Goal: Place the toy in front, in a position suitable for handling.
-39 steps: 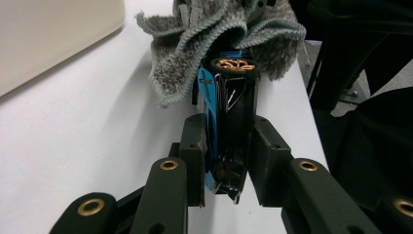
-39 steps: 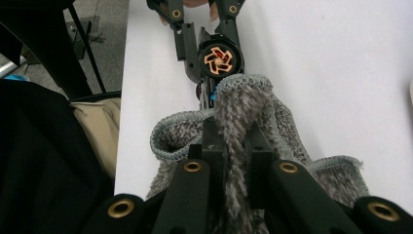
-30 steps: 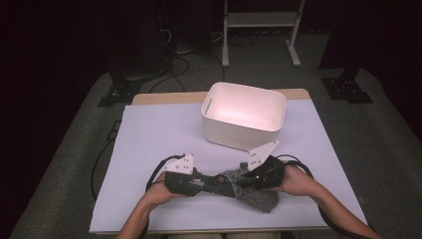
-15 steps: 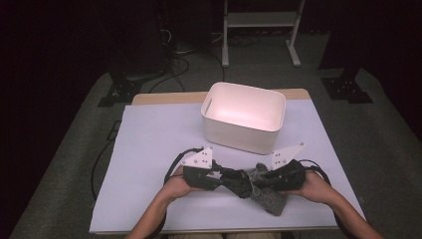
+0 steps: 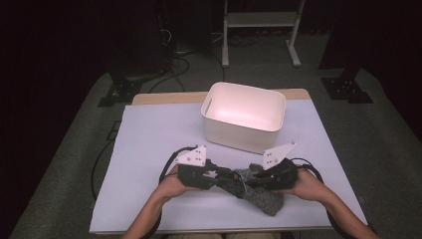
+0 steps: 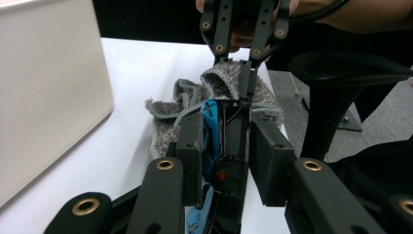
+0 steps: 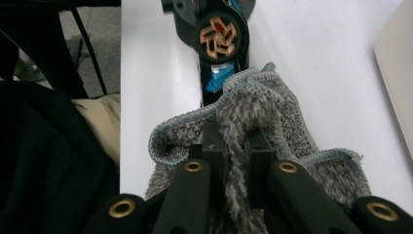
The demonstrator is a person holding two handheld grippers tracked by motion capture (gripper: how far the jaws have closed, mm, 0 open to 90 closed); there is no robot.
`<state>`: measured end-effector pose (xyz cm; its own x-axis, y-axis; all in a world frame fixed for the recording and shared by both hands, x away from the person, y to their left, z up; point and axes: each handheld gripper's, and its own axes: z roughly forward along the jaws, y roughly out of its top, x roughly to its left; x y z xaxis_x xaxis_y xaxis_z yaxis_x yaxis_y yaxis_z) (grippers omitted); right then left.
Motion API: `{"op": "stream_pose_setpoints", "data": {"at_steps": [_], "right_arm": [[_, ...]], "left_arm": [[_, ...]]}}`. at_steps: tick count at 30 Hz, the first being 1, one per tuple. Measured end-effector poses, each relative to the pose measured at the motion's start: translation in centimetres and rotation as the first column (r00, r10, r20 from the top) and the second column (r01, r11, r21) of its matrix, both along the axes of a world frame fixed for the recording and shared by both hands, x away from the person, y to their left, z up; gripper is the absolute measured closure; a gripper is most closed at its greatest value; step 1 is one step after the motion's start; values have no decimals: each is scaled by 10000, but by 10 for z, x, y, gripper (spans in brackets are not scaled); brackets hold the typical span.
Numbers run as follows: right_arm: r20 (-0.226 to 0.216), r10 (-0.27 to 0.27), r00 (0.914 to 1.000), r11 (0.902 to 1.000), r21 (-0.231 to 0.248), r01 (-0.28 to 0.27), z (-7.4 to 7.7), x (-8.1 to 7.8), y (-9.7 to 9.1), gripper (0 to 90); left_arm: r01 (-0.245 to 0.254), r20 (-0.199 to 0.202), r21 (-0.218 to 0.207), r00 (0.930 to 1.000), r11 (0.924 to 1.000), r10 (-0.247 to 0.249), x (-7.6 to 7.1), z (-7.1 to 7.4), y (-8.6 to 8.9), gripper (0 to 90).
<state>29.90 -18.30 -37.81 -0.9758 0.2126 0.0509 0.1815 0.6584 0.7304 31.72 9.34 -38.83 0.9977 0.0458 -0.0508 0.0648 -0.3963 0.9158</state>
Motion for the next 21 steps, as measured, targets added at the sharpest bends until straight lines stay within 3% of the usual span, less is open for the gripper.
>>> {"op": "stream_pose_setpoints", "data": {"at_steps": [5,9,15,17,21], "right_arm": [[-107,-376,9992,9993,-87,375,-8,0,-15,826],[-325,-775,9965,9970,35,777,-15,1,-28,825],[-565,-1105,9923,9938,94,1112,-25,3,-40,823],[-620,-1120,9918,9930,308,1140,-23,4,-43,823],[-737,-983,9924,9871,1198,1066,-10,6,-46,824]], "left_arm": [[72,117,55,9999,10000,-72,5,4,-16,674],[108,433,559,9990,9984,-133,10,5,-38,660],[90,37,344,10000,9994,-91,15,4,-48,655],[66,-82,205,9999,9998,-64,16,2,-49,656],[78,-112,47,9999,10000,-78,15,0,-50,657]]}}
